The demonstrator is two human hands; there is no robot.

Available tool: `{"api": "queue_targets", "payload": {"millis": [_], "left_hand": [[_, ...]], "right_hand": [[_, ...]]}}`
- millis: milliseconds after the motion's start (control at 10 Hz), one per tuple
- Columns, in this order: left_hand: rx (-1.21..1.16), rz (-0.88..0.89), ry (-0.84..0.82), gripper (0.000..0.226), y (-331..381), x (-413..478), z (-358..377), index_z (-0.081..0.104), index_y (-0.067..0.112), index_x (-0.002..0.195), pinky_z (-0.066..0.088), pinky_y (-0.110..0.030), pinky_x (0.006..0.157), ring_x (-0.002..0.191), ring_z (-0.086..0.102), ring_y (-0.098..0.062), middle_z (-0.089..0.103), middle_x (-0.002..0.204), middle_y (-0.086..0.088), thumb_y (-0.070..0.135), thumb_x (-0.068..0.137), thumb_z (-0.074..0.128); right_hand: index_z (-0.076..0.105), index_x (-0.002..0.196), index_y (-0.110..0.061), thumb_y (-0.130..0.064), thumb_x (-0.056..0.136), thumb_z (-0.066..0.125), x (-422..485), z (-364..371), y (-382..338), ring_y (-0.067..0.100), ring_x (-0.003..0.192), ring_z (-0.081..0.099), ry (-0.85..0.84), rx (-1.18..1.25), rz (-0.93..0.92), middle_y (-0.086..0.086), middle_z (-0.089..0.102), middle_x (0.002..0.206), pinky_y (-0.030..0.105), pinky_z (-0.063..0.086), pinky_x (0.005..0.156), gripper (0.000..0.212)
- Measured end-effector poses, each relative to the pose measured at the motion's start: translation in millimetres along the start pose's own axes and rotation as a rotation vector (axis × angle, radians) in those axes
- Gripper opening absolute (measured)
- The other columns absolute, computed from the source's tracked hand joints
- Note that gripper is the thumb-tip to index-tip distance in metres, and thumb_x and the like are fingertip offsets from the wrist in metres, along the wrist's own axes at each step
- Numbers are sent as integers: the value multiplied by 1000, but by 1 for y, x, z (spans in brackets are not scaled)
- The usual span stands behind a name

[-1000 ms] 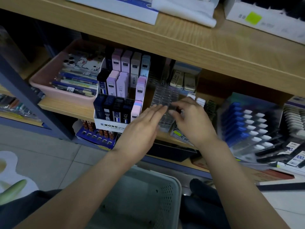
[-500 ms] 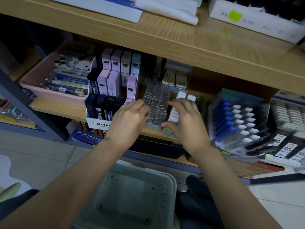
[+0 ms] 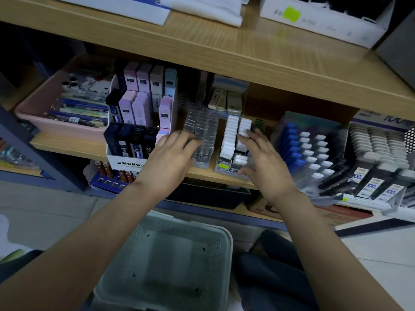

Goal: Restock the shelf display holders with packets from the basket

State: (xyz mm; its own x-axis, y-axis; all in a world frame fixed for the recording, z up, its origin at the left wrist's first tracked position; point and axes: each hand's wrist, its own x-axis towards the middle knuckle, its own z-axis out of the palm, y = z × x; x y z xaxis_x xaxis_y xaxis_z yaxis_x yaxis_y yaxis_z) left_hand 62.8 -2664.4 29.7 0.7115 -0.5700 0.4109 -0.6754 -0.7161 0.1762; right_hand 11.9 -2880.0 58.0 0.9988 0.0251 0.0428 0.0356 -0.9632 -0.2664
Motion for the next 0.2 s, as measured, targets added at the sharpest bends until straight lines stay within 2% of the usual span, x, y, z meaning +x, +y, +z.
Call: {"api": "queue_targets", "payload": {"millis": [100,200], "left_hand": [[17,32,15,48,-2,0,1,59,5,117,29,-33,87,101,56,-32,60,108,-13,2,72,74],[-72,-16,-21,46,-1,-2,-4,56,5,123,32,-31,94,108,55,-33,57,117,-14,1,79,68]], "right_hand": [[25,147,-20,-10,82,69,3,0,3,15,146,3,19,10,-12,1,20,156,28,9,116,79],[19,149,-20,-16,81,71,1,-4,-1,16,146,0,-31,14,18,1,15,157,27,5,116,86]]}}
